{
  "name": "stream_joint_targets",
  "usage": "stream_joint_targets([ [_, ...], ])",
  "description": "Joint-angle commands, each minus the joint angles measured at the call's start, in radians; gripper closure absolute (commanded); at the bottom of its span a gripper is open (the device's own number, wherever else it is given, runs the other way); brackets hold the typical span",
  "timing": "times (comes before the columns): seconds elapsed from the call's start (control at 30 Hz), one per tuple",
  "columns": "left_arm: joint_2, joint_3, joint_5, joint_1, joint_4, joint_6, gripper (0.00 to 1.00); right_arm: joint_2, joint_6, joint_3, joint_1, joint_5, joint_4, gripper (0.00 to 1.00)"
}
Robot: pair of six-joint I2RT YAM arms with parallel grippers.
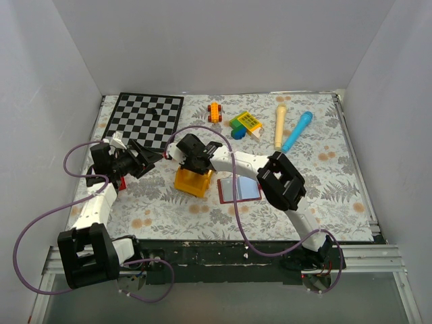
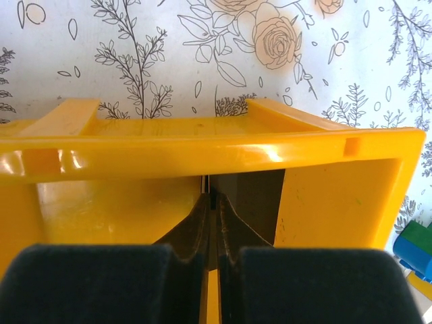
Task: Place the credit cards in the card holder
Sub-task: Pick up the credit card from the storage box.
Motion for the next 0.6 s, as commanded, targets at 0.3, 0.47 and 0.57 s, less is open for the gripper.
stream_joint_targets([
  [0.3, -0.008, -0.008, 0.019, -0.001, 0.002, 0.004, 0.32, -0.086, 0.025, -0.011, -0.006, 0.023, 0.003, 0.95],
  [0.47, -0.006, -0.01, 0.019, -0.002, 0.003, 0.004, 0.32, -0.087, 0.027, -0.01, -0.007, 0.066, 0.026, 0.95],
  [0.57, -0.009, -0.011, 0.019, -0.001, 0.003, 0.005, 0.32, -0.09, 0.03, -0.01, -0.009, 0.094, 0.035, 0.97],
])
